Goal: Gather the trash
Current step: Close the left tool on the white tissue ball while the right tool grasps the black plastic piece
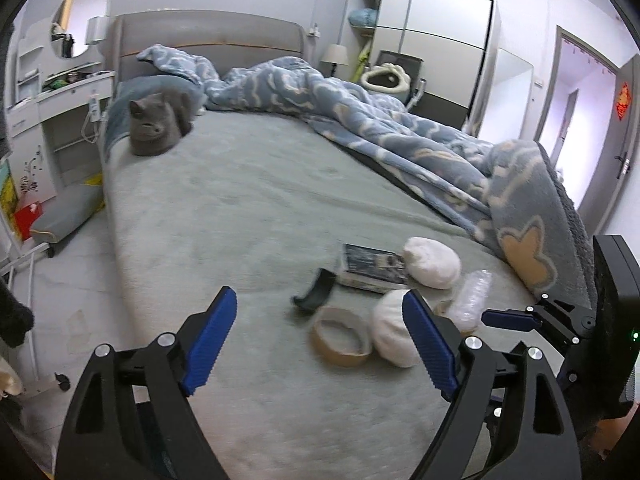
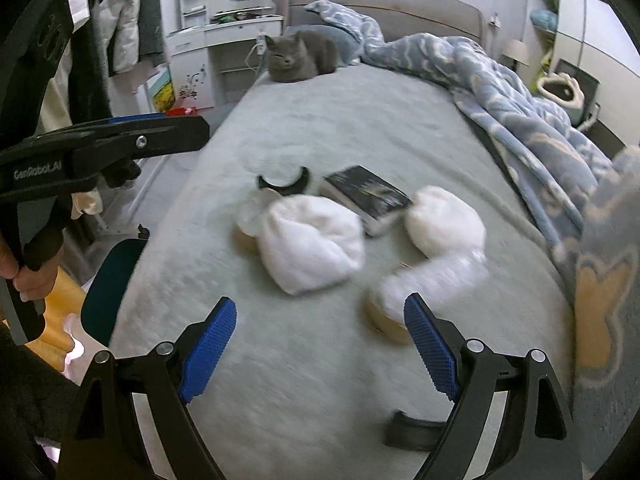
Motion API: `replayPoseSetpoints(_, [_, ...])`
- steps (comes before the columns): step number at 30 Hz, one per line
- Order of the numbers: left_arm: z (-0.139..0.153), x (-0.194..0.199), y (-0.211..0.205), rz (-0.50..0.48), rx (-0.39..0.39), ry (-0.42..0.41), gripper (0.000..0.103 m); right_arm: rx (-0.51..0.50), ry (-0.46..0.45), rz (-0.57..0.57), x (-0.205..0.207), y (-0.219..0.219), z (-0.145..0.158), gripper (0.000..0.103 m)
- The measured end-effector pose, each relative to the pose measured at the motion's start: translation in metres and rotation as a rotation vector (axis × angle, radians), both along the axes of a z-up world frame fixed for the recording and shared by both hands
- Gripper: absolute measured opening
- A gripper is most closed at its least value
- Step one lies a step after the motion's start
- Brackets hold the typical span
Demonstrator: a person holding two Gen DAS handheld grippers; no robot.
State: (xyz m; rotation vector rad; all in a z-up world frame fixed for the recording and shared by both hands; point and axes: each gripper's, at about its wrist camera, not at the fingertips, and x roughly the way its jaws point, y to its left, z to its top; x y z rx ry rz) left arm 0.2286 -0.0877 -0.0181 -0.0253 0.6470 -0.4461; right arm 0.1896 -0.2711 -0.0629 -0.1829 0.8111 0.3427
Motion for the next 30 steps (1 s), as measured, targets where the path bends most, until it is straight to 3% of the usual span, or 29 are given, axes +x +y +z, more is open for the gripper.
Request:
replayPoseSetpoints(10, [-0.022,0.002,-0.054,-0.088,0.059,0.044,0.078,0.020,-0.005,-0.045,-0.010,-0.045,-0.002,0.087])
replayPoseSetpoints(17, [-0.042,0.013,-0.073,-0.087,0.062,0.128,0.065,0.025,0.000,-0.065,-0.014,-0.068,-0.008,0.087])
replayPoseSetpoints(24, [-0.043,0.013,-0.091,-0.084,0.074,0.121,0.061,0.041,0.009,-0.077,-0.017,-0.091,-0.016,0.087])
replayPoseSetpoints(30, [-0.044,0.010,-0.106,-0.100,0.099,0.112,0.042,0.087,0.006,-0.055,-0.023,-0.100,-0.017,0.087])
